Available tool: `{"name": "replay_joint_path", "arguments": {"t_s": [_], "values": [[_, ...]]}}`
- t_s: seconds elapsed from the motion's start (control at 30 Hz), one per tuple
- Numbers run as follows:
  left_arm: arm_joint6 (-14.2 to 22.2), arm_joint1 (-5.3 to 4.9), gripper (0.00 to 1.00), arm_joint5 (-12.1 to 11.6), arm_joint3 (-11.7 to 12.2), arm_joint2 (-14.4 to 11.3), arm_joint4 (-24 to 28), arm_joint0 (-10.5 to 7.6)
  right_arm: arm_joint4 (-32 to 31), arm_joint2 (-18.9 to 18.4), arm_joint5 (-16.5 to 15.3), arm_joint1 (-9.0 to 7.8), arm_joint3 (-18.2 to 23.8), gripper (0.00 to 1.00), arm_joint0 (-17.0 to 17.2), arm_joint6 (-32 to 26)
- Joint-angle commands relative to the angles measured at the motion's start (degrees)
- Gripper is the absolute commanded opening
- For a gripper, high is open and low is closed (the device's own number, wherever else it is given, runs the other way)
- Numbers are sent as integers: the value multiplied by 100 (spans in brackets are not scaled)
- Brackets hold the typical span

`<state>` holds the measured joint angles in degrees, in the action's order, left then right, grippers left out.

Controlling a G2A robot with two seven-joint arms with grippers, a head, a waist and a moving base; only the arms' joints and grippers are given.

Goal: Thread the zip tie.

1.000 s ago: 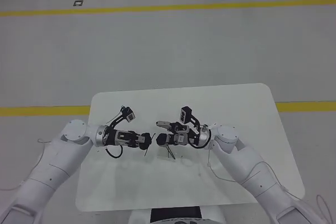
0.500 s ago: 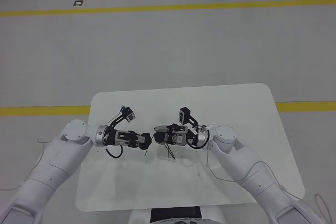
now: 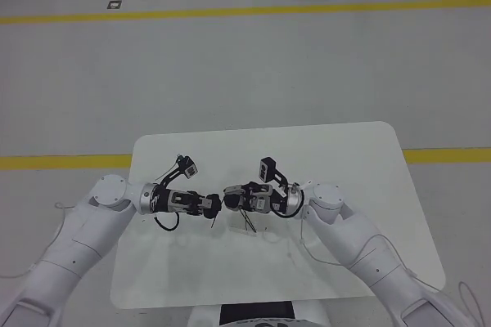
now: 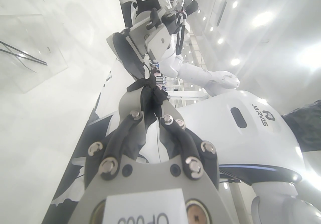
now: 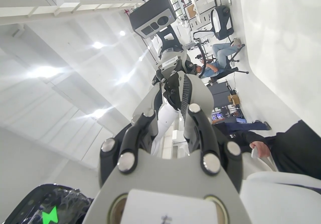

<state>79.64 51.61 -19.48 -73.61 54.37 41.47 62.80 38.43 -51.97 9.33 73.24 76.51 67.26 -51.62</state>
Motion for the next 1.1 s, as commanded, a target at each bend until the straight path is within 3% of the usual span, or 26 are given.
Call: {"name": "replay_joint_path", "arguments": {"t_s": [0.0, 0.43, 0.6, 0.97, 1.0, 1.07], "values": [[0, 0, 0, 0, 0, 0, 0, 0, -1, 3, 1, 2, -6, 10, 0, 4], [0, 0, 0, 0, 0, 0, 0, 0, -39, -28, -59, -10, 36, 13, 60, -2], [0, 0, 0, 0, 0, 0, 0, 0, -31, -51, -83, -15, 52, 3, 83, -6], [0, 0, 0, 0, 0, 0, 0, 0, -50, -52, -111, -6, 40, 0, 62, 80], [0, 0, 8, 0, 0, 0, 0, 0, -55, -58, -130, -6, 49, 0, 68, 102], [0, 0, 100, 0, 0, 0, 0, 0, -55, -72, -176, -6, 70, 0, 87, 140]]}}
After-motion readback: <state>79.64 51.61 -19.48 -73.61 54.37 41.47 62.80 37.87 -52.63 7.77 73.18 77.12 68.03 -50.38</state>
